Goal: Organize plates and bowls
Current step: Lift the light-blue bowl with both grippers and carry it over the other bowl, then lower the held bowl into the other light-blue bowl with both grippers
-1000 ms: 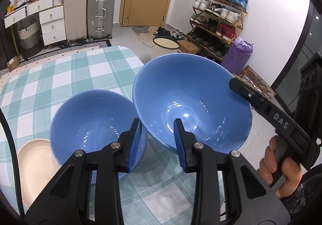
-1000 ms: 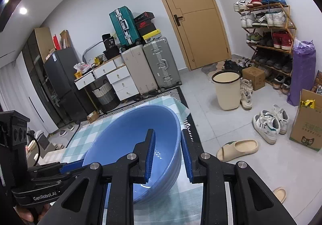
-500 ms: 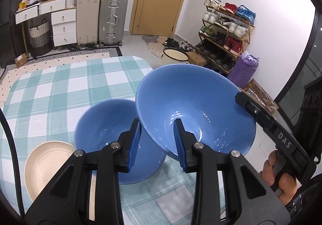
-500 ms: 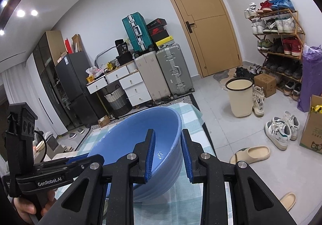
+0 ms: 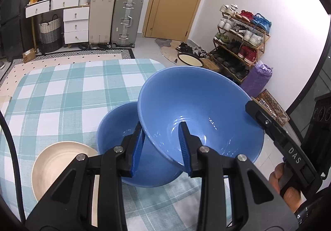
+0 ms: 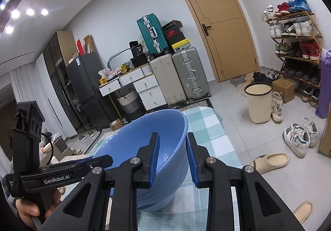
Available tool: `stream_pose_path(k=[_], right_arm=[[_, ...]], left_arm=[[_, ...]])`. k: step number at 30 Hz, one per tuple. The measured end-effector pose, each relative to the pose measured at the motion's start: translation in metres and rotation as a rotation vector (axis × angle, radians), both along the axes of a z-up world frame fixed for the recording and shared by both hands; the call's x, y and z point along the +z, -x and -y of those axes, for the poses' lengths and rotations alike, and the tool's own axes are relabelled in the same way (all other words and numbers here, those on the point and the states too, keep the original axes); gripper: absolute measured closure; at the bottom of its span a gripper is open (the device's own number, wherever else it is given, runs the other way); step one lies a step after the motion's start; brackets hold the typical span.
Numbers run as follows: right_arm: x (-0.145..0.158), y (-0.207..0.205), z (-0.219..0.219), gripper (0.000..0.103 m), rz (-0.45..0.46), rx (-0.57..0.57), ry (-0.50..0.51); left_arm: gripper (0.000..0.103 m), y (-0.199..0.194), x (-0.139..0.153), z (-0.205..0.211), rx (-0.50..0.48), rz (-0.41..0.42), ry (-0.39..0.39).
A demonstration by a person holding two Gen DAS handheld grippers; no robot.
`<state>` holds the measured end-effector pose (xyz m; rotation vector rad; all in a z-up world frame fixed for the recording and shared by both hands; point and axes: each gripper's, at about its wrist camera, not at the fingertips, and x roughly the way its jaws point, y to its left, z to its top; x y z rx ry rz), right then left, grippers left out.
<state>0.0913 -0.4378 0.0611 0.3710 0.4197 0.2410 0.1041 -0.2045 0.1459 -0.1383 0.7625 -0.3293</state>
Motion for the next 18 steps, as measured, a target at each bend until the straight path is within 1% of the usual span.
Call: stream_pose_path(k=[9, 18], right_arm=[[-0.010, -0.010, -0.018, 0.076, -0.002, 0.043, 0.000], [-0.026, -0.020, -0.040, 0.076, -0.018, 0.077, -0.002]], left_arm=[[0.074, -0.005, -0.007, -0.021, 0.047, -0.007, 0.001], [0.074, -0.014, -0.022, -0.038, 0.082, -0.021, -0.006]])
